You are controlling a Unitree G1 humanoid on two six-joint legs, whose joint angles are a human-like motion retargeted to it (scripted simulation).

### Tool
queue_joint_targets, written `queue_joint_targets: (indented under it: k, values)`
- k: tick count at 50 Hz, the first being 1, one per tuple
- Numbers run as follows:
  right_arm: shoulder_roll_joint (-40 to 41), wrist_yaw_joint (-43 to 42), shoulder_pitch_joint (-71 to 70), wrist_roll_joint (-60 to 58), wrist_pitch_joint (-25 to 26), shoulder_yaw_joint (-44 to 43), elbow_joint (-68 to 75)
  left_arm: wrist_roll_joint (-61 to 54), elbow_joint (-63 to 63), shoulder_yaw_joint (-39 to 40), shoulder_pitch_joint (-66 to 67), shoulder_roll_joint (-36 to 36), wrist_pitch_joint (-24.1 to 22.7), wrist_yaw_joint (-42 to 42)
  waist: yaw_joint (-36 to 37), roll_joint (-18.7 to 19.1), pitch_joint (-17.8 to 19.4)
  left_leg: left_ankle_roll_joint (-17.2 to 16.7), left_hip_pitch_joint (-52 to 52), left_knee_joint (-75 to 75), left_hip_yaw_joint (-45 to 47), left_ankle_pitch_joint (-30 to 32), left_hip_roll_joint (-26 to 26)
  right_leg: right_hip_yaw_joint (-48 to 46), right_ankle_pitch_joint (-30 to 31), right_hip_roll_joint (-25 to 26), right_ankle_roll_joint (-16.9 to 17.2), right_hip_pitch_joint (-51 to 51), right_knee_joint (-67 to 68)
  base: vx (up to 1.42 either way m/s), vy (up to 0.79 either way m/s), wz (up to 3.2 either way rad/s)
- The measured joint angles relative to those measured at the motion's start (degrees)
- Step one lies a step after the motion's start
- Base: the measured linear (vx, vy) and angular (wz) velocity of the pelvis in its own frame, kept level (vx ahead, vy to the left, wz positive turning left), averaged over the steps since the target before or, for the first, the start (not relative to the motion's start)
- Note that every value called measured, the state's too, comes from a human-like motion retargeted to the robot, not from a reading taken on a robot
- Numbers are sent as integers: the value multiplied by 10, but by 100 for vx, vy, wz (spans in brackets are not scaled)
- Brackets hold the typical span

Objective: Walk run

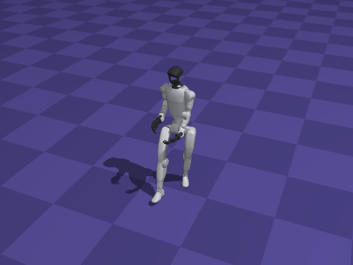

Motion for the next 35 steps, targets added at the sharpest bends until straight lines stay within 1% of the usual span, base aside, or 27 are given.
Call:
queue_joint_targets:
  k: [5, 7, 8, 10, 11, 12, 14, 15, 17, 18, 20, 21, 22, 23, 25, 28, 30, 32, 35]
  values:
    - [-12, -16, 14, -27, -12, -22, -13, 38, 36, 26, -28, 16, -15, 60, 6, 18, 4, -8, 13, 2, 0, -13, 14, -37, -10, -23, -36, -3, -15, 36, -23, 6]
    - [-17, -23, 20, -35, -17, -29, -17, 54, 47, 34, -33, 21, -13, 71, 14, 24, 1, -21, 18, 3, 5, -12, 20, -72, -13, -31, -39, 6, -15, 49, -37, -15]
    - [-20, -26, 25, -36, -20, -30, -21, 59, 50, 35, -29, 22, -13, 73, 15, 28, -2, -29, 22, 4, 6, -10, 24, -95, -6, -35, -35, 16, -14, 46, -35, -15]
    - [-24, -31, 25, -35, -30, -33, -21, 80, 61, 43, -29, 34, -9, 74, 24, 32, -5, -44, 24, 13, 16, -3, 31, -105, 3, -29, -30, 23, -18, 50, -40, -32]
    - [-24, -33, 22, -34, -33, -32, -18, 94, 68, 46, -27, 42, -5, 74, 27, 34, -6, -54, 25, 20, 23, 11, 37, -101, 14, -21, -33, 26, -21, 58, -49, -46]
    - [-23, -36, 19, -35, -36, -31, -16, 109, 75, 49, -22, 51, -1, 74, 30, 36, -9, -66, 26, 28, 30, 27, 44, -98, 20, -12, -38, 29, -23, 64, -56, -49]
    - [-22, -38, 9, -39, -36, -26, -11, 145, 87, 56, -3, 70, 12, 76, 31, 39, -15, -94, 26, 50, 41, 80, 60, -91, 5, 4, -48, 37, -25, 67, -58, -43]
    - [-21, -37, 3, -43, -33, -25, -8, 166, 93, 61, 8, 79, 21, 79, 29, 39, -18, -107, 25, 64, 43, 113, 68, -88, -4, 11, -51, 42, -26, 62, -53, -29]
    - [-22, -33, -12, -56, -27, -24, -4, 211, 105, 73, 35, 97, 48, 84, 24, 32, -24, -118, 17, 111, 45, 192, 77, -80, -21, 16, -57, 57, -30, 56, -44, -25]
    - [-23, -32, -18, -63, -26, -22, -4, 233, 111, 80, 48, 105, 63, 86, 22, 25, -29, -118, 10, 141, 48, 229, 79, -72, -31, 16, -60, 66, -32, 57, -42, -31]
    - [-25, -35, -29, -76, -29, -19, -4, 272, 122, 94, 77, 122, 91, 88, 19, 7, -38, -106, -14, 221, 55, 292, 84, -58, -50, 13, -65, 86, -36, 68, -50, -40]
    - [-26, -38, -33, -80, -34, -19, -4, 287, 126, 96, 93, 129, 101, 84, 24, -2, -43, -86, -32, 269, 60, 315, 88, -50, -58, 13, -66, 96, -36, 64, -46, -53]
    - [-28, -41, -36, -82, -39, -20, -4, 301, 129, 97, 108, 136, 109, 80, 30, -11, -46, -74, -51, 314, 63, 328, 92, -42, -67, 13, -68, 105, -37, 60, -42, -61]
    - [-31, -43, -39, -81, -44, -23, -4, 312, 132, 96, 123, 142, 112, 75, 38, -18, -49, -77, -70, 354, 59, 318, 95, -35, -74, 16, -71, 113, -37, 60, -41, -64]
    - [-35, -44, -44, -75, -52, -27, -2, 327, 137, 97, 153, 147, 112, 77, 55, -29, -53, -83, -114, 415, 40, 270, 91, -19, -85, 23, -76, 127, -40, 52, -30, -73]
    - [-42, -42, -46, -68, -52, -28, 2, 335, 148, 112, 200, 138, 106, 100, 76, -33, -60, -86, -175, 443, 33, 207, 82, 6, -102, 40, -87, 141, -39, 65, -24, -82]
    - [-45, -44, -42, -74, -54, -28, 0, 333, 157, 125, 233, 126, 102, 114, 90, -31, -62, -75, -215, 432, 45, 169, 81, 21, -115, 54, -95, 149, -38, 62, -18, -76]
    - [-45, -47, -38, -84, -63, -30, -4, 324, 168, 134, 262, 115, 101, 121, 102, -27, -61, -74, -252, 397, 64, 142, 88, 31, -128, 70, -104, 159, -37, 44, -12, -64]
    - [-45, -46, -31, -92, -78, -37, -8, 320, 186, 149, 302, 101, 102, 121, 120, -18, -58, -65, -301, 314, 79, 138, 87, 45, -151, 94, -116, 175, -37, 56, -10, -52]
